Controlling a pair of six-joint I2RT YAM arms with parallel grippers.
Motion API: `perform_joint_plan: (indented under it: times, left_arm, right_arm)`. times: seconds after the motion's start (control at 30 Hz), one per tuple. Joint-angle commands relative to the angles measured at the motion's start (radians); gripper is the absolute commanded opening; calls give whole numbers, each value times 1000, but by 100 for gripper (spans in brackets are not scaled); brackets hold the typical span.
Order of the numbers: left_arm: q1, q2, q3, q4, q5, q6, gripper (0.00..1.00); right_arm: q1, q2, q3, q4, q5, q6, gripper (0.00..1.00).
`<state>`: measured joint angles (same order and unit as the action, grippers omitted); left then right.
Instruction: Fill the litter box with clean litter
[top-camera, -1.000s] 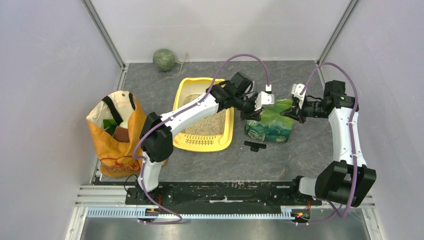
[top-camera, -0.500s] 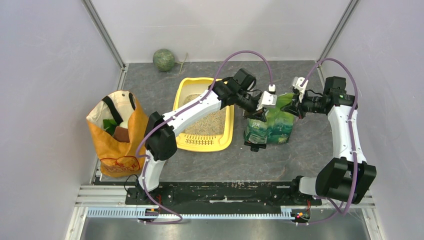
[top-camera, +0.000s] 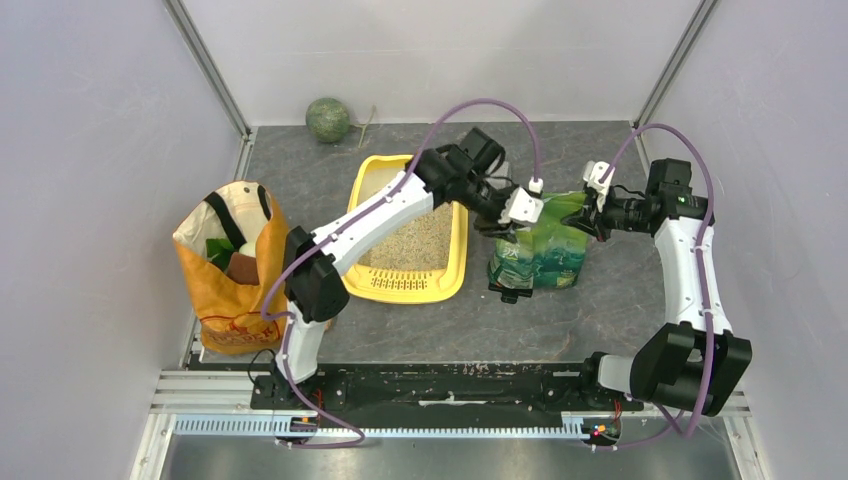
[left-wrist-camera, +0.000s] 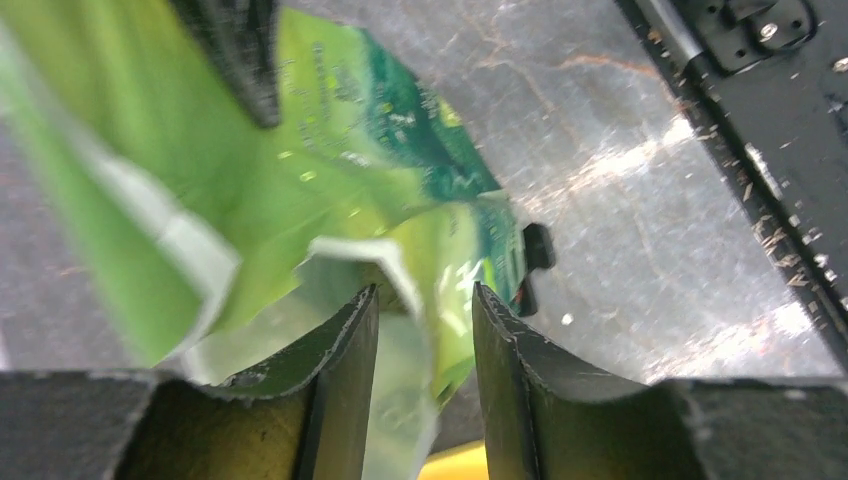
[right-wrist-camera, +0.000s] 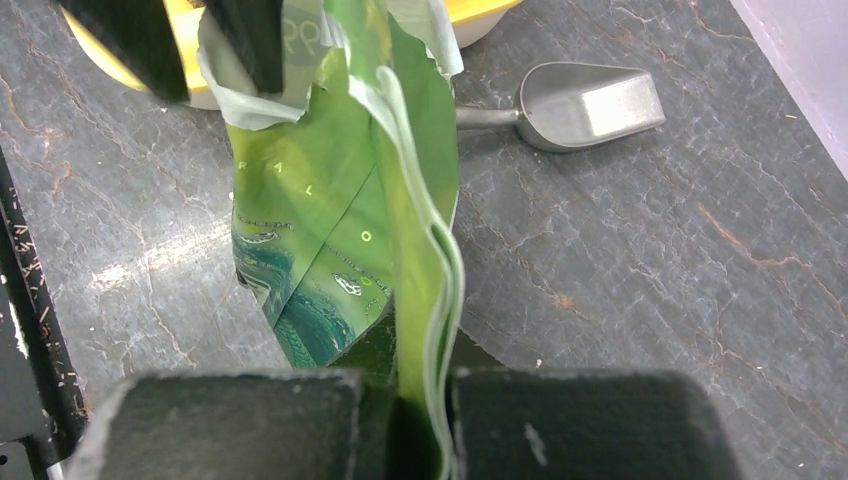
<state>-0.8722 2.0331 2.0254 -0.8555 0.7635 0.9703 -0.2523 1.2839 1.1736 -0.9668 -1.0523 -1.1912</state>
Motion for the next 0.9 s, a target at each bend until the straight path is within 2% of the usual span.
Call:
perform_joint_plan:
  times: [0.0,0.07,0.17,0.5,0.53,0.57,0.6,0.67,0.7,0.8,0.87]
  left_arm:
    - [44,52,227,-285,-24,275,47]
    - [44,82,258,-362,-23,354,47]
    - [44,87,226,-415,-51,462,46]
    - [27,101,185,-445,-118,578,46]
    - [26,103,182,-445,-121,592,45]
    - [24,107,185,-439,-121,598,37]
    - [21,112,190,-429,-118,600,24]
    - [17,116,195,-378,-94,593,5]
    - [13,111,186,-332,-90,578,2]
    - [4,65,111,-28,-74,437,2]
    - [3,40,105,117,-42,360,2]
  right_arm:
    - [0,0,21,-13,-29,-33,0]
    - [0,-2,22,-14,-30,-35,0]
    - [1,-10,23,-21,-32,-40,0]
    - [0,-14,21,-45,-37,-62,0]
    - [1,-12,21,-44,-42,-60,0]
    - [1,-9,24,-43,-47,-55,0]
    - [0,-9,24,-43,-50,-52,0]
    - [0,-9,24,-28,-51,-32,0]
    - [0,-9,26,-11,-48,-15,0]
    - [0,-7,51,73,-40,92,0]
    - [-2,1,96,93,-39,127,0]
